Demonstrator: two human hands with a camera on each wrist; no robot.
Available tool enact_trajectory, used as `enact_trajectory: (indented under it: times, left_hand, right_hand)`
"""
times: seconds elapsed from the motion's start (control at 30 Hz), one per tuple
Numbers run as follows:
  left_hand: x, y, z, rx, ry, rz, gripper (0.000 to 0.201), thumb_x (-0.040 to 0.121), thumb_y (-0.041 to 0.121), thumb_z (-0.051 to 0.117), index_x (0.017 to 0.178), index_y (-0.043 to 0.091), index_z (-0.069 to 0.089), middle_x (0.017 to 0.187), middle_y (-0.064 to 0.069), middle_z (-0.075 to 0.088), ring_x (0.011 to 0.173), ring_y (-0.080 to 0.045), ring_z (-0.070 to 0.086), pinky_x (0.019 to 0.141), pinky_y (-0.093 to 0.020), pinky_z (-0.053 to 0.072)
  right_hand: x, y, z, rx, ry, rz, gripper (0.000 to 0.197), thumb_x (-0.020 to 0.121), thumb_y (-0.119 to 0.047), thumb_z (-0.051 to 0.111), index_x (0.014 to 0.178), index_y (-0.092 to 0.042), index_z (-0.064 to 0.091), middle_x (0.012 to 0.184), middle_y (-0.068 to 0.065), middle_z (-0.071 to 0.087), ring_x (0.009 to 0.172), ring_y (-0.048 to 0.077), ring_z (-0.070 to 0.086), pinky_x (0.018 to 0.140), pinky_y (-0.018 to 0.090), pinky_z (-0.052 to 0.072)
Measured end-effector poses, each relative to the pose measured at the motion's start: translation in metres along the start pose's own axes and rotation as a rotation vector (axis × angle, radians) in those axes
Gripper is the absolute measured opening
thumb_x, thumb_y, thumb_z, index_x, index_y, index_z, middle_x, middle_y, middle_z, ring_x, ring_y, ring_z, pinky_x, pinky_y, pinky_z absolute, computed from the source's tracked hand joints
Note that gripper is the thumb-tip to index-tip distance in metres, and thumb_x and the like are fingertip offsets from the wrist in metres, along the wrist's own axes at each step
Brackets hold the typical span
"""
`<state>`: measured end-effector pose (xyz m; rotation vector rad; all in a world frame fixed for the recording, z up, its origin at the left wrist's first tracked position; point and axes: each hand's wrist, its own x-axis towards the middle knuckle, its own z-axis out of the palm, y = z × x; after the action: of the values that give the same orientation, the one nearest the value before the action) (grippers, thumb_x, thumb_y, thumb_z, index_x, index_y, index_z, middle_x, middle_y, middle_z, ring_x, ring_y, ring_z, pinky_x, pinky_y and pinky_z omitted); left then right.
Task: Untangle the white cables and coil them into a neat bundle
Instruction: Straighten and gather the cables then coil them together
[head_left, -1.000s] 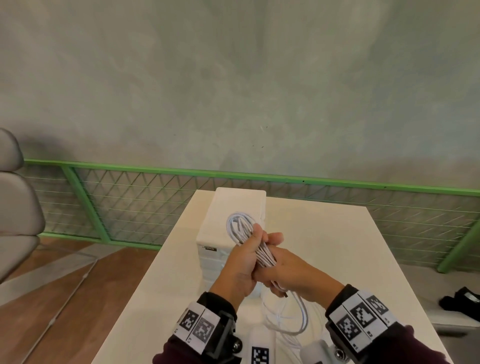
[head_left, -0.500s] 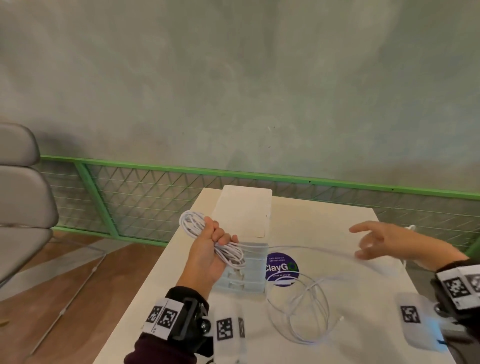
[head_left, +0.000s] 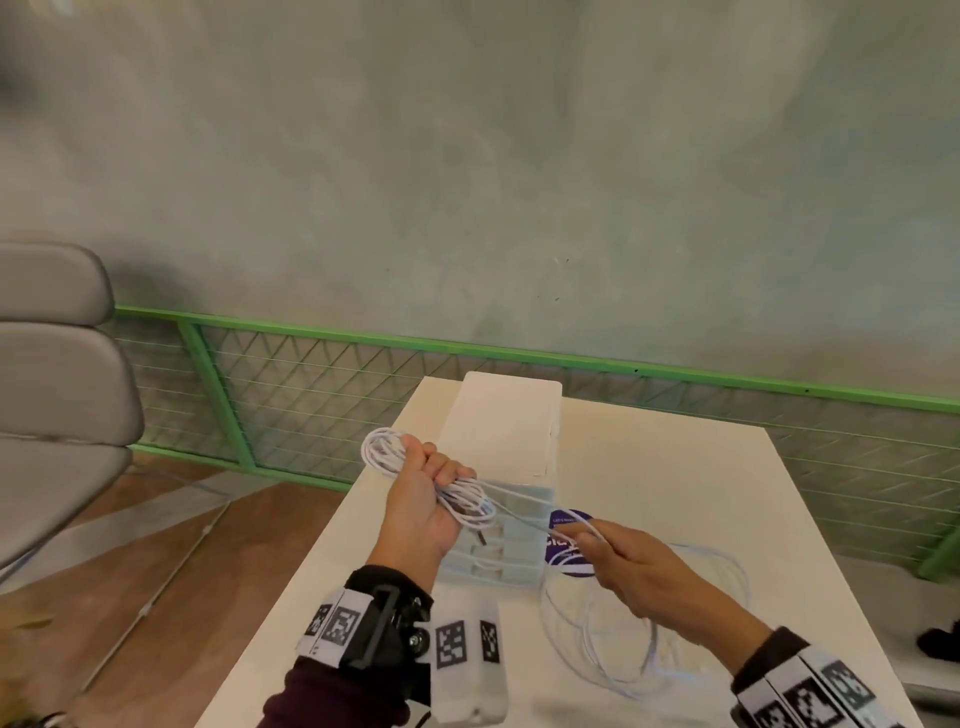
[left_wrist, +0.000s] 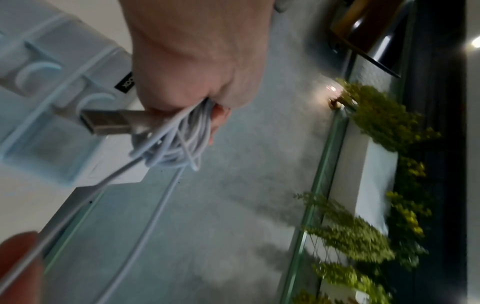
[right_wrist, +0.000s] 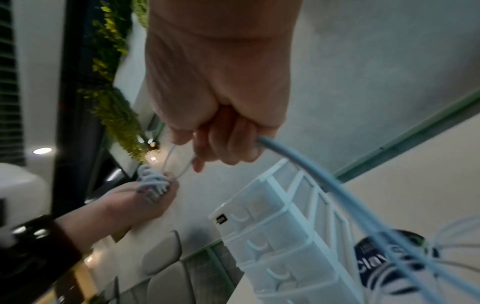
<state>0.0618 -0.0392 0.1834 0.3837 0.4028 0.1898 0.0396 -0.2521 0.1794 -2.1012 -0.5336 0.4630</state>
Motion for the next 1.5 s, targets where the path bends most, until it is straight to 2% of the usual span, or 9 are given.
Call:
enact_trajectory:
  times: [0.1,0.3,0.47,0.57,0.73,1.0,1.17,1.3,1.5]
  left_hand:
    - [0.002,-0.001,0.001,0.148,0.066,0.044,0.046,0.093,0.051,0.041,0.062,0.017,0.036,0.034,0.007,0.027,0.028,-0.007,0.029,0.038,-0.015,0.038]
    - [0.013,0.011,-0.001,0.019,0.096,0.053,0.049,0.095,0.051,0.038,0.06,0.017,0.032,0.032,0.007,0.027,0.024,-0.008,0.028,0.036,-0.011,0.034]
    - [0.011,0.007,0.003,0.125,0.156,0.073,0.05,0.091,0.053,0.043,0.06,0.016,0.032,0.033,0.006,0.027,0.026,-0.009,0.029,0.039,-0.015,0.036]
    - [0.001,-0.008,0.008,0.558,0.175,0.107,0.052,0.089,0.055,0.046,0.057,0.015,0.036,0.032,0.006,0.032,0.032,-0.011,0.034,0.047,-0.025,0.037]
    - [-0.01,-0.043,0.01,1.227,-0.049,0.12,0.058,0.085,0.066,0.036,0.058,0.014,0.042,0.049,0.001,0.042,0.041,-0.011,0.039,0.043,-0.022,0.035]
    - [-0.025,-0.055,0.007,1.136,-0.48,-0.091,0.088,0.028,0.099,0.045,0.058,0.016,0.052,0.044,0.002,0.038,0.04,-0.01,0.038,0.046,-0.022,0.035]
    - [-0.018,-0.041,0.003,1.575,-0.605,-0.1,0.034,0.074,0.038,0.074,0.066,0.018,0.048,0.049,0.011,0.046,0.048,-0.006,0.042,0.054,-0.021,0.035]
    - [-0.008,-0.045,-0.011,2.03,-0.674,-0.044,0.033,0.082,0.043,0.065,0.073,0.017,0.047,0.066,0.002,0.045,0.064,-0.015,0.044,0.059,-0.025,0.032]
    - [-0.011,-0.05,-0.006,1.834,-0.622,0.058,0.03,0.092,0.043,0.051,0.084,0.016,0.061,0.059,0.004,0.046,0.05,-0.009,0.043,0.054,-0.024,0.038]
  right_hand:
    - [-0.003,-0.013,0.007,-0.244,-0.11,-0.023,0.049,0.092,-0.051,0.016,0.129,-0.04,0.046,0.076,-0.032,0.042,0.063,-0.021,0.045,0.068,0.001,0.035]
    - [0.001,-0.013,-0.01,-0.01,0.082,0.08,0.032,0.098,-0.037,0.032,0.113,-0.032,0.06,0.064,-0.016,0.048,0.043,-0.008,0.045,0.045,0.005,0.034]
    - [0.001,0.001,-0.005,-0.6,-0.048,0.017,0.041,0.091,-0.054,0.032,0.114,-0.035,0.061,0.114,-0.01,0.066,0.102,0.012,0.059,0.08,0.021,0.042]
    - [-0.003,-0.018,0.004,-0.79,-0.239,-0.08,0.03,0.09,-0.047,0.047,0.111,-0.031,0.062,0.112,-0.005,0.067,0.102,0.015,0.057,0.069,0.023,0.037]
    - [0.016,-0.06,-0.004,-0.769,-0.114,-0.233,0.024,0.09,-0.041,0.051,0.104,-0.032,0.069,0.099,-0.006,0.07,0.09,0.015,0.06,0.072,0.025,0.041]
    - [0.038,-0.07,-0.013,-0.752,0.229,-0.028,0.005,0.074,-0.033,0.063,0.075,-0.028,0.064,0.082,-0.001,0.069,0.077,0.02,0.06,0.059,0.024,0.042]
    - [0.033,-0.083,-0.034,-0.723,0.215,0.019,0.013,0.065,-0.037,0.073,0.067,-0.028,0.065,0.066,-0.008,0.061,0.066,0.011,0.052,0.056,0.026,0.039]
    - [0.034,-0.095,-0.068,-0.678,0.21,0.004,0.014,0.073,-0.036,0.073,0.081,-0.025,0.074,0.072,-0.006,0.065,0.074,0.011,0.057,0.07,0.028,0.049]
    - [0.055,-0.065,-0.063,-0.47,0.541,-0.1,0.013,0.075,-0.032,0.072,0.078,-0.021,0.077,0.084,-0.004,0.075,0.084,0.015,0.066,0.077,0.03,0.052]
